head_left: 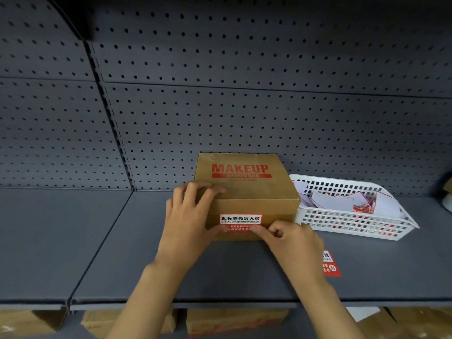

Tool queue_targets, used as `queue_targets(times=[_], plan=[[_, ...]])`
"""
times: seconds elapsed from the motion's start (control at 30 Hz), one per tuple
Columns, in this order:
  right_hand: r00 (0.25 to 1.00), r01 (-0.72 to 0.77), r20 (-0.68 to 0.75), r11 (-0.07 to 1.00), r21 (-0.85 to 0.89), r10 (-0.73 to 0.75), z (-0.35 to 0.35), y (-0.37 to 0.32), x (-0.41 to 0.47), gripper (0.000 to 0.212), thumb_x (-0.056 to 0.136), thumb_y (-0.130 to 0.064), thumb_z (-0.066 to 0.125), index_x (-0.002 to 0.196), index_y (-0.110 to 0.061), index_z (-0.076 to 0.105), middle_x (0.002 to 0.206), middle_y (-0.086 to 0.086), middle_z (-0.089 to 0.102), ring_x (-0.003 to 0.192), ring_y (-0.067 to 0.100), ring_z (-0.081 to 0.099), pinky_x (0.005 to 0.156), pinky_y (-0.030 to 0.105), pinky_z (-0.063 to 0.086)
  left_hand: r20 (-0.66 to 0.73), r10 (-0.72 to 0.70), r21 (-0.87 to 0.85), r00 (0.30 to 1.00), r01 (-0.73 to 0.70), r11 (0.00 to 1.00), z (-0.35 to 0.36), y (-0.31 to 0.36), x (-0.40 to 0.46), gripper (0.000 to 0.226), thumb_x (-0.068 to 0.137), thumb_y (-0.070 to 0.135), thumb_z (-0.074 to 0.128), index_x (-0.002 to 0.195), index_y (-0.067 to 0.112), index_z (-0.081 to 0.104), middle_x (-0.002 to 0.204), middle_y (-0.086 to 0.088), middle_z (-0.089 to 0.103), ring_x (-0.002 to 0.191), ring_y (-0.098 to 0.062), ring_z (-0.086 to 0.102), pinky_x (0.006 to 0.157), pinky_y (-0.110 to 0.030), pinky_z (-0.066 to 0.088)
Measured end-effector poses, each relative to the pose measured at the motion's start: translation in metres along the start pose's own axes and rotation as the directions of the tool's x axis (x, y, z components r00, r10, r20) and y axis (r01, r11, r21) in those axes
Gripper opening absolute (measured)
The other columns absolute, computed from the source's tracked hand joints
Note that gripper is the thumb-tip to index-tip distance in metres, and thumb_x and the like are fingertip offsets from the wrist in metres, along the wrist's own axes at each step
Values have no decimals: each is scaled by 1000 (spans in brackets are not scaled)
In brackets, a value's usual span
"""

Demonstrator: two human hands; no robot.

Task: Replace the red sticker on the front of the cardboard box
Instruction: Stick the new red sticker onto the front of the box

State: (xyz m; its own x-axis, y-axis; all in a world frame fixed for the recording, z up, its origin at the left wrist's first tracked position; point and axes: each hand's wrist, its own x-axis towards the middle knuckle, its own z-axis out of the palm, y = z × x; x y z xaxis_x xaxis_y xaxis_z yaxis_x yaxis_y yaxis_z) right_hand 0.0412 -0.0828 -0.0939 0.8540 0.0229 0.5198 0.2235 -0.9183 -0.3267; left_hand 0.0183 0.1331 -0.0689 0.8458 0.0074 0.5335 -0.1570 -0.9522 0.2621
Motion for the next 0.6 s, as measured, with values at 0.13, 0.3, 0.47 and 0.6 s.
queue_targets(times=[0.13, 0.3, 0.47, 0.6], plan=[[1000, 6, -11, 1000, 18, -6, -1, 4, -4, 59, 71, -77, 58, 48, -23, 64, 40, -5, 58, 41, 20, 57, 45, 21, 22, 29, 12, 34, 1000, -13, 999, -2, -1, 1, 90, 55, 48, 91, 133, 36, 47, 133, 4, 46, 123, -28, 41, 94, -47, 49], [997, 58, 54, 998, 9, -58, 11, -12, -10, 57, 69, -79, 59, 53, -25, 68, 50, -7, 66, 48, 15, 63, 48, 22, 29, 15, -47, 93, 999, 45, 995, 4, 10, -2, 99, 45, 68, 84, 130, 33, 47, 131, 0, 48, 117, -27, 45, 89, -45, 48], [995, 76, 60, 997, -21, -74, 17, -22, -6, 56, 72, -78, 60, 57, -25, 71, 53, -8, 68, 52, 14, 65, 49, 22, 28, -28, -43, 109, 999, 46, 993, 9, 12, -3, 95, 48, 62, 88, 128, 31, 45, 129, -3, 48, 117, -29, 47, 88, -46, 49], [995, 36, 93, 999, 15, -37, 16, -13, -4, 60, 73, -81, 54, 60, -24, 69, 58, -6, 70, 57, 15, 66, 51, 25, 36, 0, -23, 129, 1000, 23, 991, 6, 9, -1, 95, 49, 57, 89, 129, 32, 45, 129, -2, 50, 115, -30, 48, 87, -45, 49]])
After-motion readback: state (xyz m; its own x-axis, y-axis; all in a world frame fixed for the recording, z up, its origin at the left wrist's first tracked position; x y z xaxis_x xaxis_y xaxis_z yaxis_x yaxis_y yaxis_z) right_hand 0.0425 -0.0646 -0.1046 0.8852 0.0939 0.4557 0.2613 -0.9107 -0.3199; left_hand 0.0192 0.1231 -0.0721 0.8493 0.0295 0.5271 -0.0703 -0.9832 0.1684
